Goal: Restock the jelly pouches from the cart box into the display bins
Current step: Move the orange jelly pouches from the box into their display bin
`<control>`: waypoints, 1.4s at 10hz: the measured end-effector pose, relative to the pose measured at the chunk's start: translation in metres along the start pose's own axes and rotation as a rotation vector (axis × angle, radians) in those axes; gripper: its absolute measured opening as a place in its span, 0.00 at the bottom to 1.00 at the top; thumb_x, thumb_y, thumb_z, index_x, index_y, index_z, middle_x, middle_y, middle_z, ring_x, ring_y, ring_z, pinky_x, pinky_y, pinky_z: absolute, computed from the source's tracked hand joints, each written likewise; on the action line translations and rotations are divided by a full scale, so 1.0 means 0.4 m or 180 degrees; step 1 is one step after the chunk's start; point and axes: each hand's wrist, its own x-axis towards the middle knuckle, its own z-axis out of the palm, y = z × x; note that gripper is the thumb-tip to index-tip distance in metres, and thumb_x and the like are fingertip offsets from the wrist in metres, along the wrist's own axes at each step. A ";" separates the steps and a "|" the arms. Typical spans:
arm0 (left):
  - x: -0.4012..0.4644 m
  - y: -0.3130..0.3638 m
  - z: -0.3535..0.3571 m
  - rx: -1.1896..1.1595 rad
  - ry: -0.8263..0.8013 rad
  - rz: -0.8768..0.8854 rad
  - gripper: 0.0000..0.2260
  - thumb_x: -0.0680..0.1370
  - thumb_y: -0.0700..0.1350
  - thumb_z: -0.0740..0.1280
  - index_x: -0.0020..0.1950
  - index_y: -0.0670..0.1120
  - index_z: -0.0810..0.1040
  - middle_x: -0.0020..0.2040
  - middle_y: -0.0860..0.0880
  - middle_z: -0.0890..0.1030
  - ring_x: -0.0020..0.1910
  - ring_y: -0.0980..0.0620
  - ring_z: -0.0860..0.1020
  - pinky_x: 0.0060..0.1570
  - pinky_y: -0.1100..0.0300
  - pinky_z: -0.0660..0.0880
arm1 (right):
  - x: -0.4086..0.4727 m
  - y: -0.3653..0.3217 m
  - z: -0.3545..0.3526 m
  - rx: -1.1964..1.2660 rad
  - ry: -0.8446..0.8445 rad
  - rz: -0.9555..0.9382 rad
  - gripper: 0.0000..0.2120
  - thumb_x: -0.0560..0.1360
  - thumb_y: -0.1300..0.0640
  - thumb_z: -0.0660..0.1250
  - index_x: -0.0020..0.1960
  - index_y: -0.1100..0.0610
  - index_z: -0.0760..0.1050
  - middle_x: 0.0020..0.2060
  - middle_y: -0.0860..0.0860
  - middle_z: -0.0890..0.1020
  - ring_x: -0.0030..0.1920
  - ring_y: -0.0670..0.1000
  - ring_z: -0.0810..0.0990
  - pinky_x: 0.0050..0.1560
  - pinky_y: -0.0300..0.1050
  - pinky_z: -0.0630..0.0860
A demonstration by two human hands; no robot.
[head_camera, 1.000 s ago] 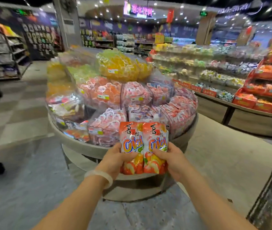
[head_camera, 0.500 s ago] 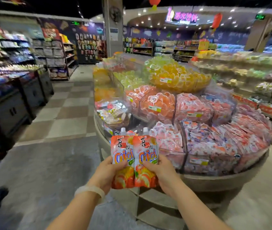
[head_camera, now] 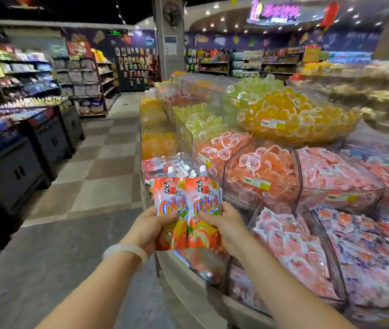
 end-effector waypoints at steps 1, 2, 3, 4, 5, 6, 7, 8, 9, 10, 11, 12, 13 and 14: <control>0.120 0.015 0.006 0.0073 -0.0133 -0.0128 0.11 0.74 0.38 0.69 0.56 0.38 0.76 0.47 0.39 0.81 0.37 0.45 0.79 0.36 0.53 0.78 | 0.098 -0.006 -0.020 -0.0067 0.0159 -0.0024 0.18 0.69 0.70 0.71 0.57 0.63 0.73 0.47 0.57 0.83 0.46 0.56 0.81 0.52 0.52 0.79; 0.243 0.012 0.024 0.0278 -0.0307 -0.0227 0.04 0.75 0.37 0.69 0.44 0.41 0.74 0.28 0.47 0.77 0.23 0.52 0.70 0.25 0.65 0.67 | 0.187 0.013 -0.049 -0.0077 0.0407 -0.0037 0.12 0.70 0.69 0.71 0.48 0.58 0.73 0.41 0.50 0.81 0.41 0.50 0.80 0.45 0.43 0.77; 0.374 0.012 0.057 0.0445 -0.0482 -0.0258 0.12 0.76 0.35 0.67 0.35 0.46 0.70 0.20 0.52 0.69 0.16 0.56 0.62 0.18 0.70 0.58 | 0.278 0.040 -0.081 -0.0089 0.0847 -0.0006 0.11 0.70 0.67 0.72 0.47 0.57 0.74 0.45 0.53 0.82 0.46 0.52 0.80 0.53 0.49 0.77; 0.496 0.022 0.070 0.0573 -0.0801 -0.0408 0.09 0.75 0.34 0.68 0.37 0.45 0.75 0.21 0.49 0.69 0.16 0.54 0.63 0.19 0.69 0.61 | 0.358 0.050 -0.103 -0.0113 0.1364 0.0027 0.25 0.68 0.61 0.76 0.61 0.64 0.72 0.61 0.62 0.77 0.61 0.60 0.77 0.63 0.54 0.73; 0.609 0.025 0.076 0.0804 -0.1050 -0.0492 0.04 0.74 0.36 0.70 0.41 0.43 0.77 0.24 0.48 0.72 0.19 0.53 0.65 0.23 0.67 0.61 | 0.402 0.062 -0.123 -0.0163 0.1886 0.0035 0.18 0.69 0.63 0.74 0.55 0.68 0.72 0.47 0.61 0.79 0.42 0.54 0.80 0.42 0.41 0.77; 0.685 -0.008 0.087 0.1085 -0.1344 -0.0567 0.21 0.60 0.46 0.77 0.49 0.38 0.80 0.37 0.43 0.81 0.35 0.50 0.75 0.40 0.58 0.71 | 0.405 0.095 -0.124 0.0064 0.2170 0.0191 0.10 0.68 0.68 0.73 0.46 0.66 0.75 0.38 0.61 0.79 0.27 0.51 0.76 0.30 0.41 0.74; 0.704 -0.052 0.104 0.1485 -0.1575 -0.0611 0.13 0.61 0.44 0.77 0.41 0.44 0.80 0.35 0.47 0.81 0.37 0.50 0.75 0.39 0.63 0.72 | 0.382 0.136 -0.110 0.0119 0.2486 0.0303 0.12 0.66 0.68 0.75 0.47 0.65 0.75 0.35 0.59 0.80 0.24 0.48 0.78 0.27 0.39 0.74; 0.717 -0.124 0.104 0.1977 -0.1656 -0.0861 0.11 0.71 0.33 0.72 0.34 0.45 0.74 0.23 0.53 0.76 0.33 0.52 0.74 0.34 0.63 0.72 | 0.367 0.181 -0.086 -0.0140 0.2846 0.0466 0.11 0.67 0.70 0.74 0.45 0.59 0.75 0.35 0.52 0.82 0.31 0.46 0.80 0.32 0.39 0.78; 0.739 -0.187 0.110 0.1983 -0.1496 -0.1151 0.15 0.69 0.46 0.75 0.38 0.35 0.76 0.39 0.38 0.78 0.40 0.48 0.74 0.47 0.54 0.74 | 0.383 0.227 -0.052 -0.0141 0.2923 0.0764 0.15 0.66 0.68 0.76 0.47 0.57 0.74 0.44 0.57 0.83 0.45 0.55 0.82 0.50 0.53 0.81; 0.752 -0.196 0.098 0.1799 -0.1118 -0.1374 0.16 0.78 0.41 0.65 0.64 0.37 0.74 0.61 0.38 0.77 0.41 0.52 0.75 0.37 0.69 0.73 | 0.416 0.275 -0.055 -0.0127 0.3059 0.0993 0.15 0.64 0.67 0.76 0.44 0.55 0.74 0.46 0.58 0.83 0.47 0.56 0.82 0.54 0.56 0.79; 0.787 -0.230 0.061 0.2581 -0.1175 -0.1311 0.19 0.77 0.37 0.67 0.67 0.35 0.71 0.65 0.37 0.75 0.32 0.60 0.66 0.25 0.76 0.63 | 0.443 0.321 -0.059 -0.0107 0.3138 0.1233 0.15 0.64 0.68 0.76 0.43 0.56 0.73 0.46 0.59 0.83 0.47 0.58 0.82 0.53 0.57 0.79; 0.811 -0.255 0.044 0.2535 -0.0712 -0.1264 0.19 0.78 0.39 0.66 0.67 0.35 0.71 0.66 0.38 0.74 0.32 0.60 0.65 0.29 0.73 0.63 | 0.465 0.349 -0.065 -0.0005 0.3109 0.1439 0.16 0.63 0.68 0.77 0.44 0.58 0.74 0.47 0.61 0.83 0.49 0.61 0.82 0.52 0.60 0.79; 0.812 -0.258 0.053 0.2720 -0.0744 -0.1765 0.19 0.82 0.44 0.59 0.72 0.39 0.66 0.69 0.39 0.71 0.54 0.50 0.76 0.53 0.66 0.70 | 0.481 0.368 -0.073 -0.0207 0.2915 0.1559 0.16 0.62 0.68 0.77 0.46 0.57 0.77 0.46 0.58 0.84 0.48 0.58 0.83 0.53 0.58 0.80; 0.825 -0.292 0.038 0.3247 -0.1063 -0.1671 0.21 0.76 0.40 0.68 0.66 0.34 0.69 0.61 0.38 0.76 0.55 0.44 0.77 0.54 0.58 0.71 | 0.486 0.382 -0.082 -0.0333 0.2769 0.1677 0.23 0.63 0.67 0.77 0.56 0.59 0.76 0.48 0.55 0.84 0.49 0.54 0.83 0.52 0.51 0.80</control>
